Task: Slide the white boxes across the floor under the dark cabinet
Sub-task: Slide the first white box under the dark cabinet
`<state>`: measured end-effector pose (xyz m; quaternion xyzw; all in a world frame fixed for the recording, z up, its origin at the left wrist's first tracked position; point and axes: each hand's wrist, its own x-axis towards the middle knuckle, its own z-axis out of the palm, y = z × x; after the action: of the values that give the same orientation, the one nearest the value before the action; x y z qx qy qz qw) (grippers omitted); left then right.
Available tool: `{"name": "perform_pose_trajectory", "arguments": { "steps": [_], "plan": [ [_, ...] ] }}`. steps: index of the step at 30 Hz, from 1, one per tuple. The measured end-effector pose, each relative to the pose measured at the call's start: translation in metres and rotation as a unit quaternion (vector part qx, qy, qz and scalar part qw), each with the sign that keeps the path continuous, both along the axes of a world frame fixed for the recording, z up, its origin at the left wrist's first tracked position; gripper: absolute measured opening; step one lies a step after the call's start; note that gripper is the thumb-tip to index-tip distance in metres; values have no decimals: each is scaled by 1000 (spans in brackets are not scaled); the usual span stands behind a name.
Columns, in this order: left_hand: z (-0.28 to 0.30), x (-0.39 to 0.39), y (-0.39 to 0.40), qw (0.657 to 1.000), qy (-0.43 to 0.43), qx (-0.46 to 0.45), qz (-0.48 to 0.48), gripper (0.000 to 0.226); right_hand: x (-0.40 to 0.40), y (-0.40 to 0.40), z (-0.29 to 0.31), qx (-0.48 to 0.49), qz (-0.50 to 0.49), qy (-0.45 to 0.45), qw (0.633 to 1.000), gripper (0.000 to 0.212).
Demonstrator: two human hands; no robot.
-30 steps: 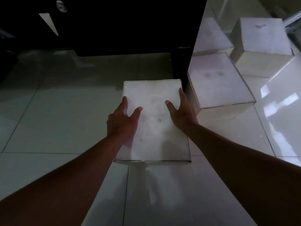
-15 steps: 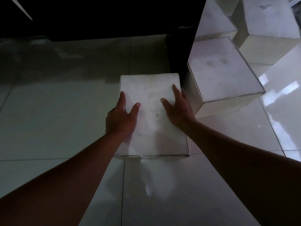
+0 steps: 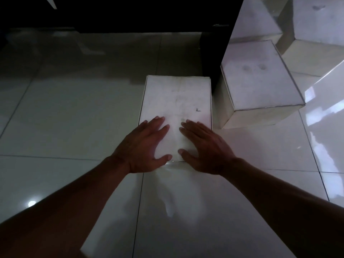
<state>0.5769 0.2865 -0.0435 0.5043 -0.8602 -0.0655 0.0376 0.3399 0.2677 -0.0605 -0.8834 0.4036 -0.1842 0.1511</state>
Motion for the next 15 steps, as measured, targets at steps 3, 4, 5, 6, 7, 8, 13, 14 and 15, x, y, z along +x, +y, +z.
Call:
{"name": "perform_pose_trajectory", "arguments": {
  "steps": [3,4,5,6,7,8,13,14,15],
  "plan": [
    [4,1,7,1000,8,18,-10,99,-4,9,0,3,34,41,999,88],
    [5,1,7,1000,6,24,-12,101,-6,10,0,1,43,57,997,94],
    [5,2,7,1000,3,26,-14,101,-6,10,0,-1,47,67,997,97],
    [5,2,7,1000,-2,24,-16,100,-7,9,1,-2,45,72,996,96],
    [5,2,7,1000,-7,21,-17,98,-8,8,1,-2,39,74,997,94],
    [5,2,6,1000,-10,20,-19,97,-9,7,1,0,34,77,996,92],
    [5,-2,0,1000,-3,29,-6,95,-6,3,-1,8,14,97,995,87],
    [4,-3,-1,1000,0,28,1,93,-5,2,0,10,9,98,995,87],
    [4,-5,-3,1000,4,24,8,91,-3,-1,-1,11,2,97,995,86]
  ]
}}
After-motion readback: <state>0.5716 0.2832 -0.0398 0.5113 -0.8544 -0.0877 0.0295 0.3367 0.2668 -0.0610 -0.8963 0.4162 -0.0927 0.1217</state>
